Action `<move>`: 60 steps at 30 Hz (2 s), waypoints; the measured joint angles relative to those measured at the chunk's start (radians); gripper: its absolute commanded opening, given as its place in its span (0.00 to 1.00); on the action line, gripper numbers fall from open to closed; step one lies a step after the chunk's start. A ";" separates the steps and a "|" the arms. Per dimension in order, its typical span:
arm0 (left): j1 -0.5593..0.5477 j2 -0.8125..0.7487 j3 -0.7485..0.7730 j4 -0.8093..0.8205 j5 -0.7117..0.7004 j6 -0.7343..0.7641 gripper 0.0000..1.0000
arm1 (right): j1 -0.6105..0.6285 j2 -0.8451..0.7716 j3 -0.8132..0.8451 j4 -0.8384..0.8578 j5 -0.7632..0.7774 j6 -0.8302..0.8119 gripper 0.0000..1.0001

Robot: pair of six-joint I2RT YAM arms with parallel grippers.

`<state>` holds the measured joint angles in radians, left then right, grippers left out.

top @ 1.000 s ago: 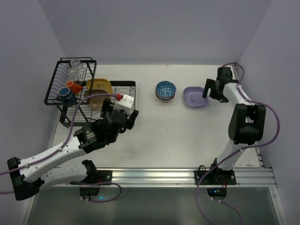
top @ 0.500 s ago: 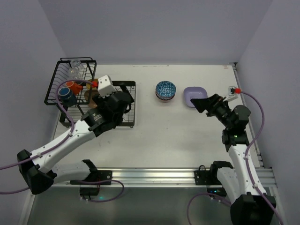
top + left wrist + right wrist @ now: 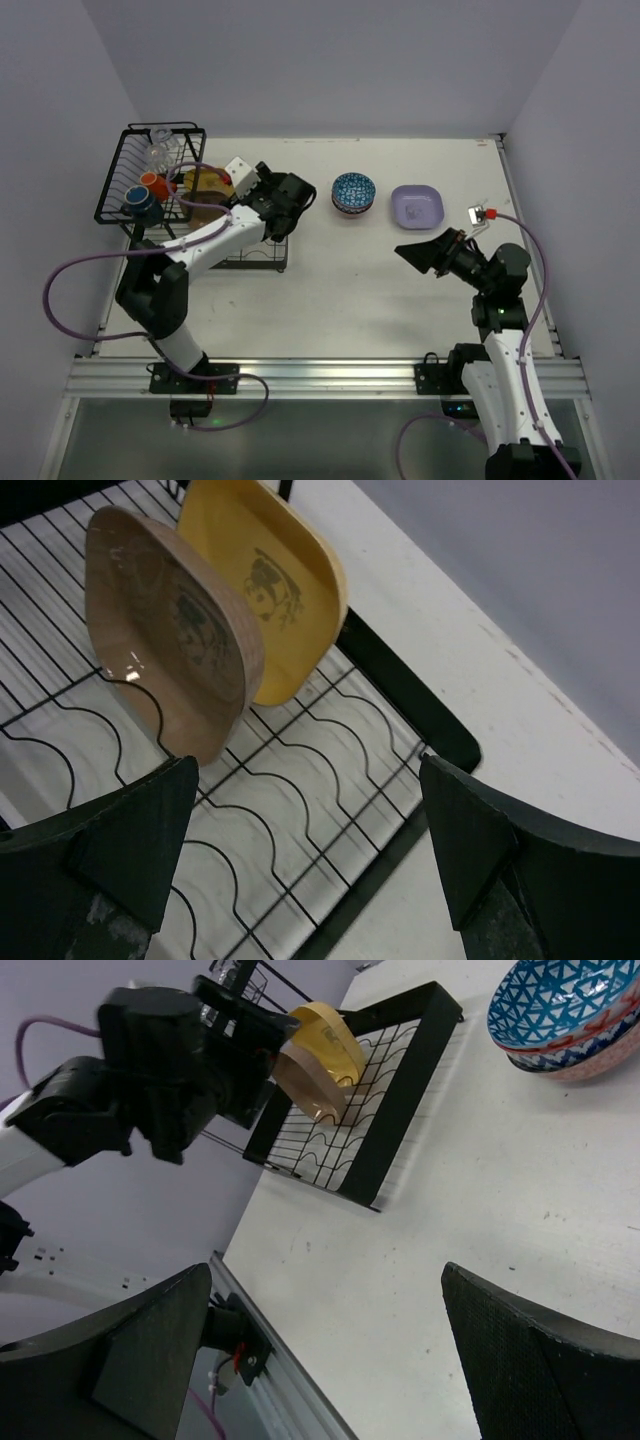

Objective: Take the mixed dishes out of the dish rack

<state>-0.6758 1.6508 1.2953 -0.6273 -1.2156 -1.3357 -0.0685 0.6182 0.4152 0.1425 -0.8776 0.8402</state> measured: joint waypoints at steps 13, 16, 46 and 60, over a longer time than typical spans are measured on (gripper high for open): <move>0.138 0.087 -0.144 0.345 0.008 0.279 0.91 | 0.000 -0.057 0.024 -0.113 -0.029 -0.071 0.99; 0.177 0.087 -0.205 0.499 0.050 0.404 0.91 | 0.000 -0.060 0.024 -0.123 -0.031 -0.073 0.99; 0.229 0.117 -0.284 0.733 0.107 0.569 0.15 | 0.000 -0.081 0.050 -0.140 -0.031 -0.102 0.99; 0.231 0.053 -0.338 0.789 0.130 0.556 0.00 | 0.000 -0.082 0.050 -0.163 -0.031 -0.106 0.99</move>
<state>-0.4450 1.7042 0.9577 0.1616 -1.0855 -0.7799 -0.0685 0.5362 0.4656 -0.0204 -0.9085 0.7338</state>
